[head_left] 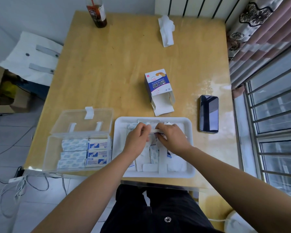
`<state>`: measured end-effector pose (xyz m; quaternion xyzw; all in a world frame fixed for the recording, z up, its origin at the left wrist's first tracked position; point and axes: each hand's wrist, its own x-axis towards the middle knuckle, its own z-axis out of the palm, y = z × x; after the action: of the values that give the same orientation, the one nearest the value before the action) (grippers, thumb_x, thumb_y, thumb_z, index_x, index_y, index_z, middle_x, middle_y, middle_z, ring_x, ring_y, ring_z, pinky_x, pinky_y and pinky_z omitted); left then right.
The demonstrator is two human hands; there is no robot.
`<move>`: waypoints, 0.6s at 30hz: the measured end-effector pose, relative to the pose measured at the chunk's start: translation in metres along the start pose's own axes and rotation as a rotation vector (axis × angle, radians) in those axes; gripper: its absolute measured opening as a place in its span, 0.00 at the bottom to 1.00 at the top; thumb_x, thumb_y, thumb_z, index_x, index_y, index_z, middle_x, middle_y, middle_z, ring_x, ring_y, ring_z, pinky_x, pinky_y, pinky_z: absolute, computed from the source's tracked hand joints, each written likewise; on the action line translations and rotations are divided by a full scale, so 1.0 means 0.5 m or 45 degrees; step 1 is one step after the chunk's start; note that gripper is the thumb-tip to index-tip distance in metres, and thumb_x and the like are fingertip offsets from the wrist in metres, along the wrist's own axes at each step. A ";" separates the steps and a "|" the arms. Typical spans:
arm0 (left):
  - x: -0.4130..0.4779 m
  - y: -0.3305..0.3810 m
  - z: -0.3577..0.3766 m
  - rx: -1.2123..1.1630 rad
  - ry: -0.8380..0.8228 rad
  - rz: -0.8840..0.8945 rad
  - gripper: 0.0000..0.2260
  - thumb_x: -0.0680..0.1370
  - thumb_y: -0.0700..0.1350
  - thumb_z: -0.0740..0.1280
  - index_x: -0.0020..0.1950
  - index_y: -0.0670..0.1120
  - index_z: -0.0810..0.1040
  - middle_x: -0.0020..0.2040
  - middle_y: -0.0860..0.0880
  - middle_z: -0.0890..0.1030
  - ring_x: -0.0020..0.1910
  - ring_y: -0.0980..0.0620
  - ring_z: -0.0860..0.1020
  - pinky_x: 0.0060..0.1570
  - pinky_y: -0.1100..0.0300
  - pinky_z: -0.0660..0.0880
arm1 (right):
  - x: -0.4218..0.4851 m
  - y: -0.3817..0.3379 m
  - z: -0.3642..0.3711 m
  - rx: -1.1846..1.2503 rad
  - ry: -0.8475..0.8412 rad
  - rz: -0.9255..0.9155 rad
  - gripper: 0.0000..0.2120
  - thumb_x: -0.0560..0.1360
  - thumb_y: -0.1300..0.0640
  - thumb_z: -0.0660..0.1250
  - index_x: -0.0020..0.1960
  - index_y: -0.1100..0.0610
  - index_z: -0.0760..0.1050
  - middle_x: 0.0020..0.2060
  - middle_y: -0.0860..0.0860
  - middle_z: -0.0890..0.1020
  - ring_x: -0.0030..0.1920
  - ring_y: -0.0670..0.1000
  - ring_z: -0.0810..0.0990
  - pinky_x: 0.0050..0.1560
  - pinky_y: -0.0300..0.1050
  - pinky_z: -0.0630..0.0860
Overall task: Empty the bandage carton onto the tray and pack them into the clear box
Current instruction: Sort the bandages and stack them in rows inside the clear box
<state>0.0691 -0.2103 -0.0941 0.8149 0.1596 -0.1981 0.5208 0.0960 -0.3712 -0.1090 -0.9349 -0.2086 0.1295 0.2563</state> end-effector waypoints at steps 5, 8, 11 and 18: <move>0.006 -0.013 -0.005 0.051 0.159 -0.036 0.20 0.80 0.59 0.56 0.38 0.45 0.69 0.29 0.50 0.72 0.36 0.43 0.77 0.40 0.50 0.74 | -0.005 -0.017 -0.002 0.249 -0.149 0.102 0.05 0.77 0.57 0.63 0.52 0.57 0.73 0.37 0.54 0.81 0.36 0.55 0.77 0.39 0.51 0.75; 0.003 -0.015 -0.007 0.134 0.225 -0.022 0.21 0.80 0.59 0.55 0.36 0.45 0.66 0.30 0.48 0.72 0.36 0.42 0.76 0.40 0.48 0.75 | -0.002 -0.031 -0.006 0.359 -0.248 0.154 0.05 0.77 0.58 0.63 0.52 0.56 0.73 0.37 0.55 0.81 0.35 0.53 0.76 0.39 0.48 0.73; -0.004 -0.012 -0.011 0.127 0.324 -0.016 0.20 0.82 0.55 0.54 0.34 0.46 0.64 0.29 0.48 0.70 0.35 0.41 0.76 0.37 0.49 0.73 | -0.002 -0.052 -0.018 0.715 -0.264 0.346 0.05 0.77 0.55 0.63 0.50 0.56 0.74 0.37 0.56 0.81 0.31 0.50 0.75 0.37 0.44 0.74; -0.026 0.010 -0.026 0.147 0.425 0.009 0.20 0.83 0.53 0.54 0.32 0.46 0.63 0.27 0.49 0.69 0.33 0.44 0.74 0.33 0.51 0.67 | 0.024 -0.115 -0.010 1.132 -0.013 0.655 0.17 0.78 0.49 0.63 0.36 0.58 0.70 0.30 0.51 0.75 0.28 0.50 0.72 0.32 0.42 0.70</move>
<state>0.0623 -0.2011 -0.0790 0.8656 0.2294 -0.0673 0.4400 0.0895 -0.3229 -0.0760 -0.7559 0.1023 0.2690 0.5880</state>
